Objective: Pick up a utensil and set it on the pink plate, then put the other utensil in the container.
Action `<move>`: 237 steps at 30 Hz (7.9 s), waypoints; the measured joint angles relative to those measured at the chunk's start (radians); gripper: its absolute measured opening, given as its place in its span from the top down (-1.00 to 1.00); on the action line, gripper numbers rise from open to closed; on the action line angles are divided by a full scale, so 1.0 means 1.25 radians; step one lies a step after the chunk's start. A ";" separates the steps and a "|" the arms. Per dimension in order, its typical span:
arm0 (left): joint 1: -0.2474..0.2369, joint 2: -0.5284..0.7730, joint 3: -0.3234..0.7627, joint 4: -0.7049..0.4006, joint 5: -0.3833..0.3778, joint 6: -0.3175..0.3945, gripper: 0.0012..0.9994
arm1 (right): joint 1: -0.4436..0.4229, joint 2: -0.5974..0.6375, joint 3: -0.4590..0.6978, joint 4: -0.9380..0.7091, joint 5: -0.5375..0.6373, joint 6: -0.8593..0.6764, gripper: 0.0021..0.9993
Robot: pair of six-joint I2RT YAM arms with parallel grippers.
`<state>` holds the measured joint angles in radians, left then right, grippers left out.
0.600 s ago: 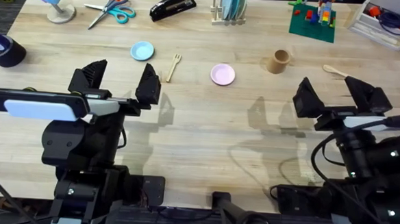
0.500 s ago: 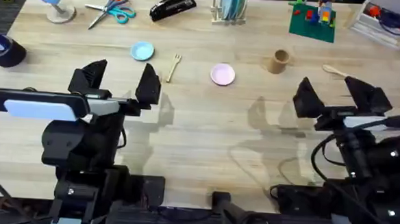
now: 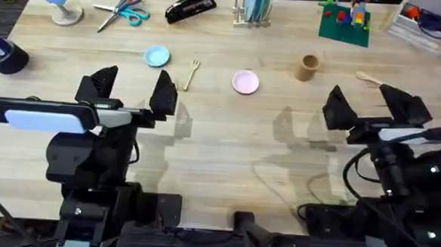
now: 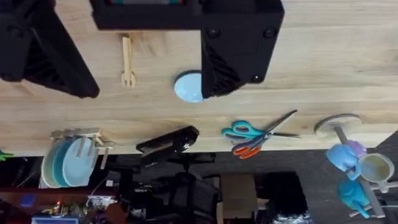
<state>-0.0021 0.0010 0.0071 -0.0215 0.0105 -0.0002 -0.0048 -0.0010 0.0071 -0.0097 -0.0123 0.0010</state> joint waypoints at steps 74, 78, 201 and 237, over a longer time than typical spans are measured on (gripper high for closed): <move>0.000 0.884 1.075 -1.038 0.047 -0.005 -0.99 | 0.000 0.739 0.996 -0.938 -0.027 -0.002 -0.99; 0.000 0.884 1.075 -1.018 0.049 0.037 -0.99 | 0.000 0.739 0.998 -0.938 -0.027 -0.002 -0.99; -0.128 1.558 1.118 -0.749 0.042 0.087 0.92 | 0.000 0.739 0.998 -0.939 -0.027 -0.002 -0.99; -0.456 1.456 1.184 -0.721 0.063 -0.030 0.92 | 0.000 0.739 0.998 -0.939 -0.027 -0.002 -0.99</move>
<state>-0.5716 1.8204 1.4876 -0.9223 0.0886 -0.0378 -0.0048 0.9226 1.2549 -1.1831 -0.0460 -0.0010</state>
